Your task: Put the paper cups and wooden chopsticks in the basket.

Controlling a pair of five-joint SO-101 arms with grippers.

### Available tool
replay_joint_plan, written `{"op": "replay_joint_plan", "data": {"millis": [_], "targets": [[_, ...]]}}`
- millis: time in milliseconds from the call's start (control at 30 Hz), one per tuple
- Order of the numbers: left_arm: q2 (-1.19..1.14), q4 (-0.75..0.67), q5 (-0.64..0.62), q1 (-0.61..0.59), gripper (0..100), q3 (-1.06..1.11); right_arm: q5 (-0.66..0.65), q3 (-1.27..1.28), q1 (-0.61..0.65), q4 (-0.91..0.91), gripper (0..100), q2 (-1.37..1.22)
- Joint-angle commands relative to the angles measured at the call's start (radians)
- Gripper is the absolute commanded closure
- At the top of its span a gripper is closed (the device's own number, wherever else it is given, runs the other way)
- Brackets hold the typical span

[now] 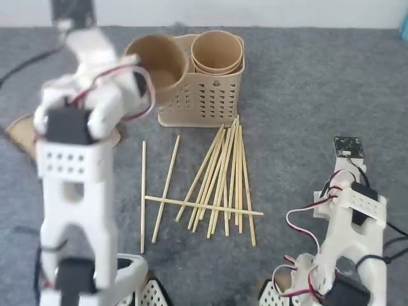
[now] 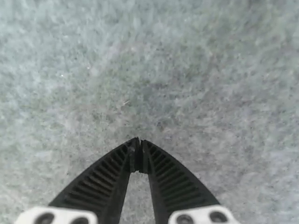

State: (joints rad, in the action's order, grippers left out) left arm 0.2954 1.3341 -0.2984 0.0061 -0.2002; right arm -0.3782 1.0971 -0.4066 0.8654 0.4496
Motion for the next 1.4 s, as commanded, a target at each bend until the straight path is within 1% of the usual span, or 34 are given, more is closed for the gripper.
{"op": "replay_joint_plan", "data": {"millis": [0,67,167,267,400,533,633,833,933,1000,1100,1167,1367], "targets": [[-0.187,0.063,-0.012,0.066,99,-0.380,-0.003,-0.006,-0.007,-0.013,99.1,0.036],[-0.276,0.101,-0.028,0.080,99,-0.539,-0.003,-0.006,-0.007,-0.013,99.1,0.036],[-0.405,0.153,-0.103,0.087,99,-0.776,-0.003,-0.006,-0.005,-0.015,99.1,0.035],[-0.531,0.176,-0.149,0.091,99,-0.977,-0.003,-0.006,-0.005,-0.015,99.1,0.035],[-0.692,0.169,-0.195,0.109,99,-1.135,-0.003,-0.006,-0.005,-0.015,99.1,0.035],[-0.829,0.143,-0.195,0.152,99,-1.185,-0.003,-0.006,-0.005,-0.015,99.1,0.035],[-0.890,0.141,-0.195,0.170,99,-1.216,-0.003,-0.006,-0.005,-0.015,99.1,0.035],[-0.941,0.144,-0.192,0.161,99,-1.227,-0.005,-0.006,-0.005,-0.015,99.1,0.035],[-0.950,0.149,-0.192,0.138,99,-1.227,-0.005,-0.006,-0.005,-0.016,99.1,0.035],[-0.947,0.160,-0.192,0.127,95,-1.227,-0.005,-0.006,-0.005,-0.018,99.1,0.035],[-0.944,0.209,-0.192,0.129,82,-1.245,-0.003,-0.006,-0.005,-0.022,99.1,0.035],[-0.945,0.258,-0.192,0.133,77,-1.297,-0.003,-0.006,-0.005,-0.024,99.1,0.035],[-0.944,0.365,-0.190,0.121,77,-1.466,-0.003,-0.006,-0.005,-0.025,99.1,0.035]]}}
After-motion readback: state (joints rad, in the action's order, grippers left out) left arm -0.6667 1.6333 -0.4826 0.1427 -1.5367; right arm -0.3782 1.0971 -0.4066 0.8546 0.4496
